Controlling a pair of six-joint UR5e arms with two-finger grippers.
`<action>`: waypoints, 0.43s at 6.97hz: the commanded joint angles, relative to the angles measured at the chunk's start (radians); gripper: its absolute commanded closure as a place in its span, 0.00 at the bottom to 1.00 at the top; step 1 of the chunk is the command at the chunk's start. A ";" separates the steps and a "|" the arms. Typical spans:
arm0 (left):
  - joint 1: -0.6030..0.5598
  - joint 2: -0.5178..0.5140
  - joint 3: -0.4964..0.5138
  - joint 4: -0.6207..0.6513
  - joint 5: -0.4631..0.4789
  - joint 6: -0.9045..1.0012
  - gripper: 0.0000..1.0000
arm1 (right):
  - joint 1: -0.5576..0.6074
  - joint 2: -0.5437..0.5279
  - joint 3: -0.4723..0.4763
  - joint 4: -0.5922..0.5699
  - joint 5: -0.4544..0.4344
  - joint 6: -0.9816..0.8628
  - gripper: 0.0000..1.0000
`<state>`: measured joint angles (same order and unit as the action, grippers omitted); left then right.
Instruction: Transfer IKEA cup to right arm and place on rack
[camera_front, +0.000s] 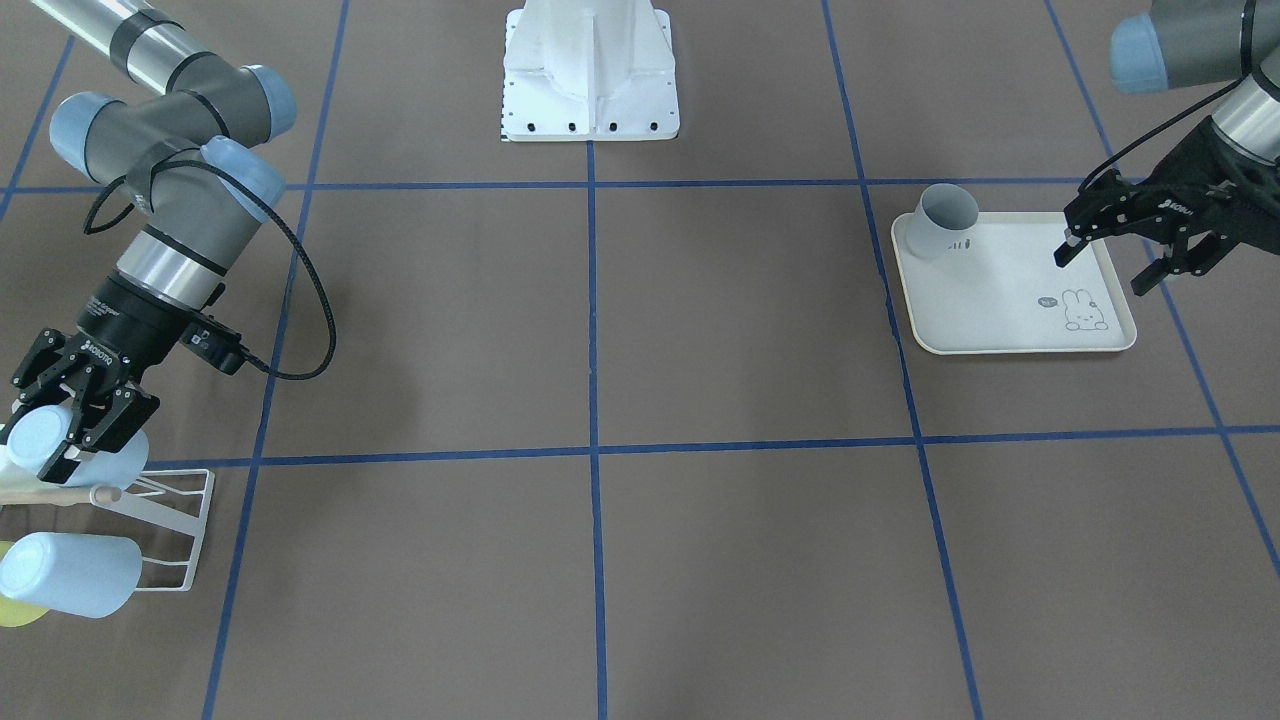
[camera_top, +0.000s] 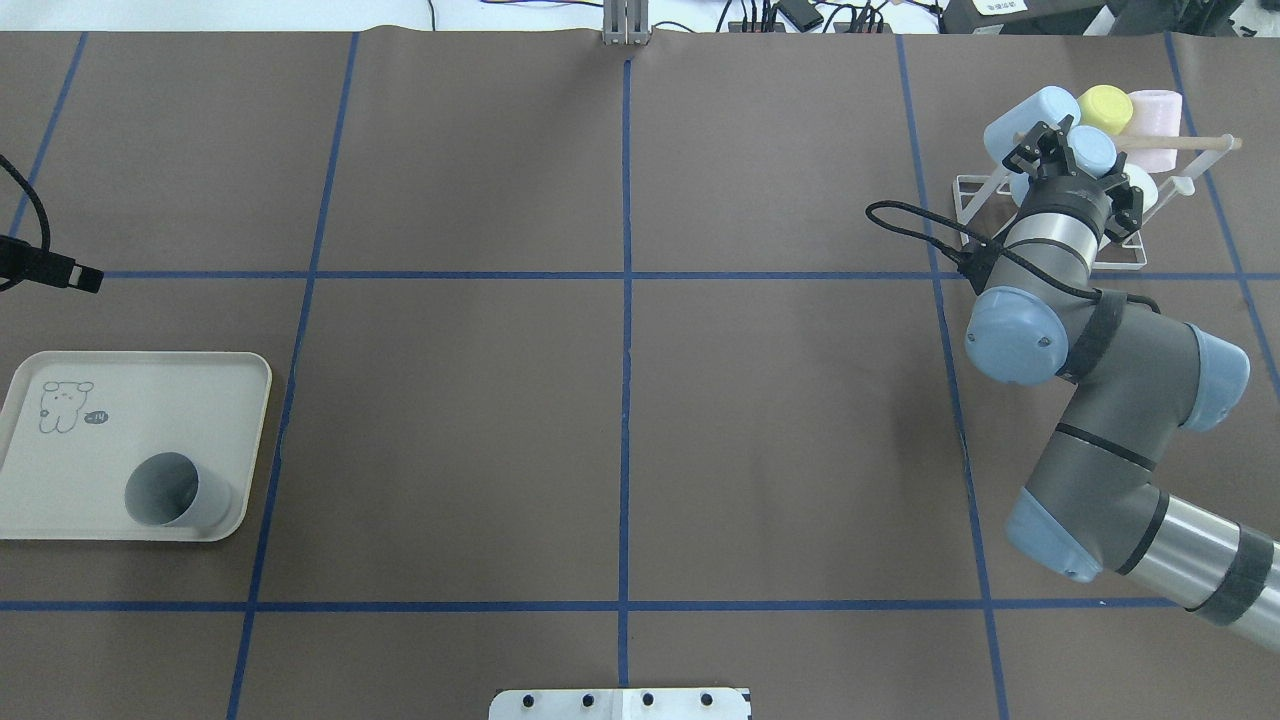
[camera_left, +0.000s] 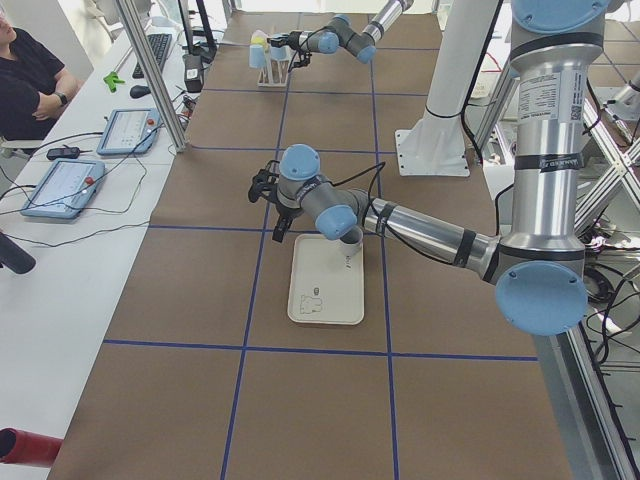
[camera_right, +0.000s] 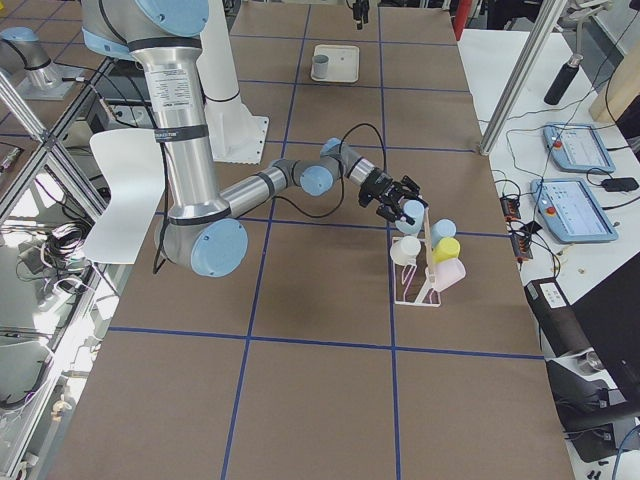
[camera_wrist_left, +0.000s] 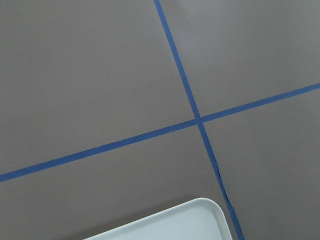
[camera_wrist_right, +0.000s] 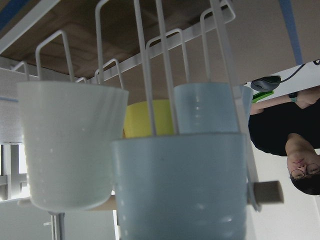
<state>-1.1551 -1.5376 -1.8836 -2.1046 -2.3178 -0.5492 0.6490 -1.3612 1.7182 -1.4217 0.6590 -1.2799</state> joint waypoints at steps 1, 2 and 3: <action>0.000 -0.001 0.000 0.000 0.000 0.000 0.00 | 0.000 0.001 0.003 0.001 0.001 -0.012 0.02; 0.000 -0.001 0.003 0.000 0.000 0.000 0.00 | 0.000 0.001 0.004 0.001 0.001 -0.012 0.02; 0.000 -0.001 0.003 0.000 0.000 0.000 0.00 | 0.000 0.001 0.011 0.003 -0.001 -0.010 0.02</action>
<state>-1.1551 -1.5384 -1.8817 -2.1046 -2.3178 -0.5492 0.6489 -1.3607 1.7235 -1.4201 0.6593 -1.2908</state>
